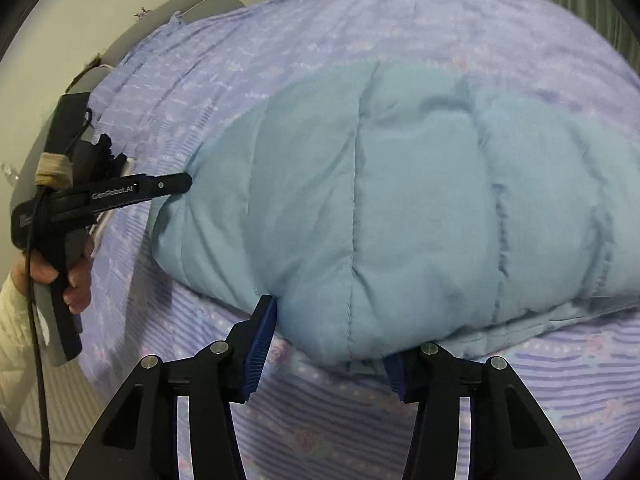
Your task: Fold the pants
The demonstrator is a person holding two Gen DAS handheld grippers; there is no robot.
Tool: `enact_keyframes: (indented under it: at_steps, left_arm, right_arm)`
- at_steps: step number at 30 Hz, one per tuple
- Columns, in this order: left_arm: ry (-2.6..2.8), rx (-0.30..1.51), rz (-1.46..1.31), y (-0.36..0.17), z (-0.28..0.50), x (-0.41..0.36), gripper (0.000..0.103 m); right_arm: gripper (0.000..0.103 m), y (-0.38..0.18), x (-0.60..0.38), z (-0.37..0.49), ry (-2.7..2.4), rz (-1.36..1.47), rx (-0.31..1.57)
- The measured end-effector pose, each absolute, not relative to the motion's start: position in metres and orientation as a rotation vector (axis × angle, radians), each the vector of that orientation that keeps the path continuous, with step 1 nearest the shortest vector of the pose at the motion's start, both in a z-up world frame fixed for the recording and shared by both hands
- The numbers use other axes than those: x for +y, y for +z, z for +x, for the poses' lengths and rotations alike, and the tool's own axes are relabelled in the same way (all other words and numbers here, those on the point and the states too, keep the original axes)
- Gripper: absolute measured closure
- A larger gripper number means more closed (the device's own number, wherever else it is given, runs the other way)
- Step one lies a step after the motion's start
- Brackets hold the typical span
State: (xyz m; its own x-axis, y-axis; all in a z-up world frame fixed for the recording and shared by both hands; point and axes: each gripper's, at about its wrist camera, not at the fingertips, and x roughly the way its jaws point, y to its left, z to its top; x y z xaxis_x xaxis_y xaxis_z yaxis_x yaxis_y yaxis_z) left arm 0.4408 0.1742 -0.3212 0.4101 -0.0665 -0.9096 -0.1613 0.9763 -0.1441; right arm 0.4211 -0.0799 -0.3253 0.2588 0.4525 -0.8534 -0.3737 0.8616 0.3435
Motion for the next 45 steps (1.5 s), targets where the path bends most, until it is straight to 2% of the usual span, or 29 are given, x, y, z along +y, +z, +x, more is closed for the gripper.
enact_keyframes:
  at_steps: [6, 10, 12, 14, 18, 21, 23, 28, 35, 36, 39, 45]
  left_arm:
    - [0.085, 1.147, -0.127, -0.317, 0.436, 0.167, 0.071]
    - [0.102, 1.156, -0.023, -0.319, 0.431, 0.161, 0.07]
    - [0.11, 1.173, -0.039, -0.318, 0.429, 0.165, 0.066]
    - [0.14, 1.189, -0.011, -0.31, 0.423, 0.165, 0.058]
    - [0.173, 1.076, 0.184, -0.264, 0.397, 0.142, 0.057]
    - [-0.024, 1.015, 0.142, -0.231, 0.386, 0.113, 0.059]
    - [-0.186, 1.007, 0.084, -0.226, 0.39, 0.087, 0.071]
    - [-0.366, 1.039, 0.025, -0.251, 0.418, 0.03, 0.078]
    - [-0.269, 1.18, -0.022, -0.31, 0.452, 0.033, 0.081]
    - [-0.263, 1.184, -0.008, -0.313, 0.452, 0.033, 0.081]
    - [-0.249, 1.177, 0.028, -0.314, 0.446, 0.029, 0.081]
    - [-0.18, 1.049, -0.008, -0.261, 0.413, 0.027, 0.079]
  right_arm:
    - [0.069, -0.308, -0.079, 0.389, 0.694, 0.071, 1.19]
    - [0.082, -0.316, -0.067, 0.381, 0.732, -0.013, 1.211]
    - [0.086, -0.323, -0.068, 0.38, 0.72, -0.014, 1.23]
    - [0.087, -0.326, -0.073, 0.382, 0.7, 0.026, 1.249]
    - [0.088, -0.324, -0.072, 0.375, 0.641, 0.043, 1.241]
    - [0.088, -0.322, -0.07, 0.373, 0.611, 0.024, 1.225]
    - [0.088, -0.32, -0.069, 0.369, 0.605, 0.03, 1.22]
    - [0.089, -0.321, -0.072, 0.364, 0.59, 0.062, 1.237]
    - [0.089, -0.329, -0.083, 0.362, 0.563, 0.077, 1.259]
    - [0.086, -0.328, -0.085, 0.36, 0.556, 0.078, 1.259]
    - [0.058, -0.314, -0.103, 0.356, 0.495, 0.093, 1.239]
    - [0.04, -0.259, -0.194, 0.355, 0.187, 0.189, 1.044]
